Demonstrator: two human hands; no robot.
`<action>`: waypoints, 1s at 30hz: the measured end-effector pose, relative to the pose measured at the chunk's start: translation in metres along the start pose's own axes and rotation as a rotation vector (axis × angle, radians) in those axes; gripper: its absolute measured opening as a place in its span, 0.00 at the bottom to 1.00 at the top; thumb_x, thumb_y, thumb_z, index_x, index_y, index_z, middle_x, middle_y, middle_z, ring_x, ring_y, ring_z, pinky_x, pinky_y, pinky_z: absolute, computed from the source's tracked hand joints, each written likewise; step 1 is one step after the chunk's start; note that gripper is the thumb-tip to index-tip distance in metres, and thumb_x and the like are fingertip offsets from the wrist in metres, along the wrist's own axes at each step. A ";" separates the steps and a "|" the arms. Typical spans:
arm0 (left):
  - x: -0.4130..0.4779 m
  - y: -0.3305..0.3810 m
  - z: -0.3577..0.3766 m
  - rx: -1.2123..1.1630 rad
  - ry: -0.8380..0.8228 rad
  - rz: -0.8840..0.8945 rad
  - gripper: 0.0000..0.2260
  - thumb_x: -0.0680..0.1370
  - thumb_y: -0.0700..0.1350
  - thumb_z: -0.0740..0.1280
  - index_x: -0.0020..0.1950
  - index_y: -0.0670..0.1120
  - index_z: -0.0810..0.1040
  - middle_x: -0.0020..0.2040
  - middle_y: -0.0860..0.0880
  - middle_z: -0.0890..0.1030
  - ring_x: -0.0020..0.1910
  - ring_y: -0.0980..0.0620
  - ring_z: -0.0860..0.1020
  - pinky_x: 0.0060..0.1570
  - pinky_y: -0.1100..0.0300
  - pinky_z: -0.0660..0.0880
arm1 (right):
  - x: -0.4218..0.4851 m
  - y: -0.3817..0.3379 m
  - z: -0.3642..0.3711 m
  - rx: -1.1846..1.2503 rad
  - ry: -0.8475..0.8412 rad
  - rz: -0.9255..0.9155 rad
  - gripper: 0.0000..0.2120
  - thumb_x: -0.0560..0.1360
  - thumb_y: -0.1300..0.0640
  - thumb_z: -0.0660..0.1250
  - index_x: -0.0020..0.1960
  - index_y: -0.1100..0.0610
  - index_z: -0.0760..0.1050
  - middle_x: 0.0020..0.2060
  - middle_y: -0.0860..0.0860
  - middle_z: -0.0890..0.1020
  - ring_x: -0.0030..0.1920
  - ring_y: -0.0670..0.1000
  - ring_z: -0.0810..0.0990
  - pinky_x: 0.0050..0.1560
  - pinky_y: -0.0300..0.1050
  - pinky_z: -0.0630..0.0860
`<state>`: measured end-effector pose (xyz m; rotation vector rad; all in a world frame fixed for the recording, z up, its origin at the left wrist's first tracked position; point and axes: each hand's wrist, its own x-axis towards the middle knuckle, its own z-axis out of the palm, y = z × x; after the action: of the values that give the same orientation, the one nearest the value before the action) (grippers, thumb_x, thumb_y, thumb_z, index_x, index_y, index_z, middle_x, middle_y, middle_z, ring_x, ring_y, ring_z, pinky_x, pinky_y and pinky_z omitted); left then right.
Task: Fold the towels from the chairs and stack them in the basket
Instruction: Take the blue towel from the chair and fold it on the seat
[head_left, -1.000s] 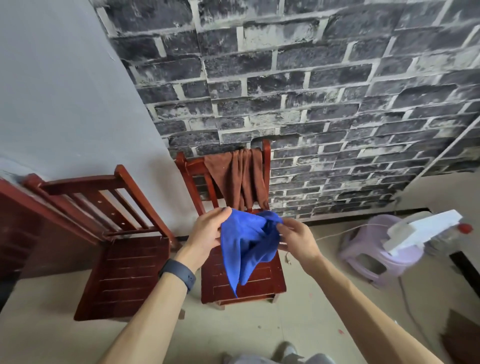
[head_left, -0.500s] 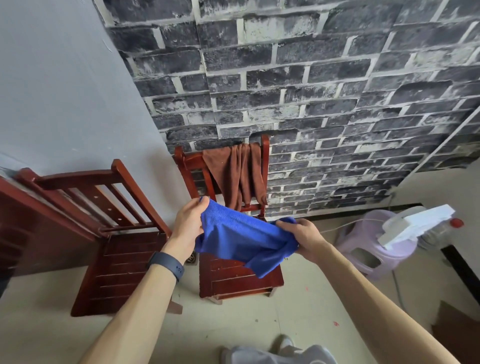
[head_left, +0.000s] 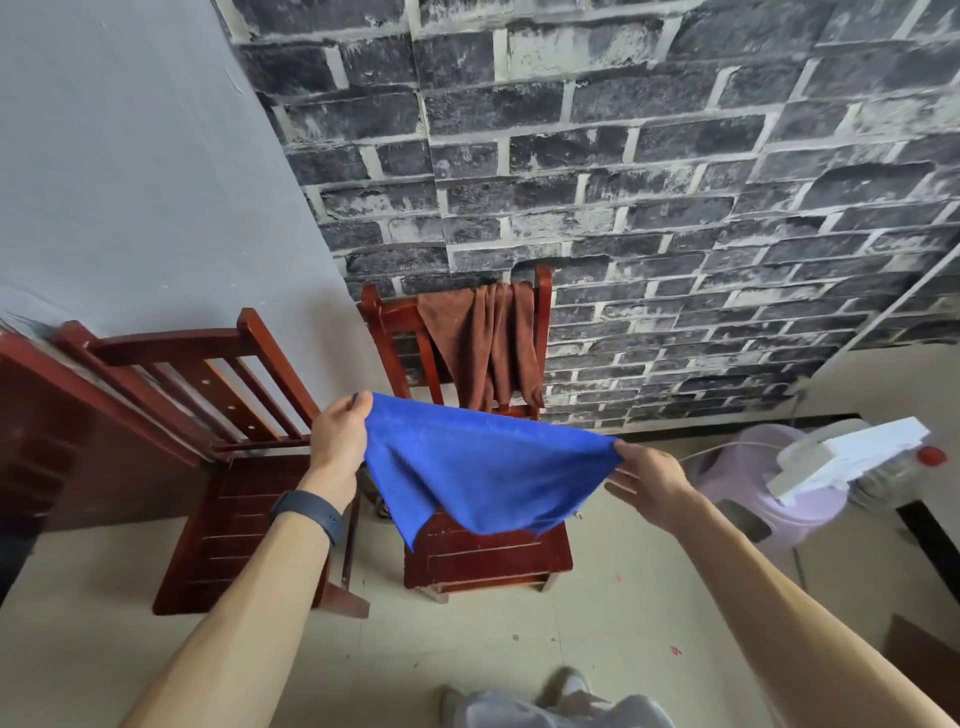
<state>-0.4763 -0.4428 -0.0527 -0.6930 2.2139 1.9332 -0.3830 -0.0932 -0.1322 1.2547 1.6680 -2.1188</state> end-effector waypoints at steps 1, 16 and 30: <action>0.003 -0.004 -0.006 -0.003 0.002 -0.016 0.10 0.78 0.51 0.68 0.38 0.49 0.78 0.43 0.44 0.77 0.44 0.46 0.75 0.47 0.51 0.73 | 0.000 -0.007 -0.002 0.167 -0.031 0.009 0.05 0.80 0.57 0.67 0.53 0.58 0.78 0.44 0.54 0.83 0.45 0.53 0.82 0.52 0.48 0.78; 0.004 0.023 -0.012 -0.174 -0.160 -0.064 0.02 0.80 0.44 0.68 0.50 0.48 0.79 0.48 0.48 0.84 0.50 0.49 0.82 0.54 0.56 0.75 | -0.026 -0.068 0.023 -0.140 -0.193 0.004 0.08 0.77 0.49 0.71 0.48 0.54 0.80 0.42 0.52 0.82 0.43 0.53 0.80 0.57 0.56 0.77; 0.017 0.020 -0.041 -0.022 0.023 0.153 0.08 0.76 0.46 0.74 0.54 0.49 0.79 0.56 0.45 0.82 0.57 0.46 0.80 0.52 0.55 0.76 | -0.029 -0.094 0.045 -0.099 0.124 -0.511 0.07 0.80 0.57 0.65 0.47 0.47 0.78 0.38 0.51 0.78 0.33 0.51 0.70 0.33 0.46 0.69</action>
<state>-0.4910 -0.4852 -0.0339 -0.5665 2.3251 2.0318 -0.4428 -0.1079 -0.0435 1.0292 2.3212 -2.2116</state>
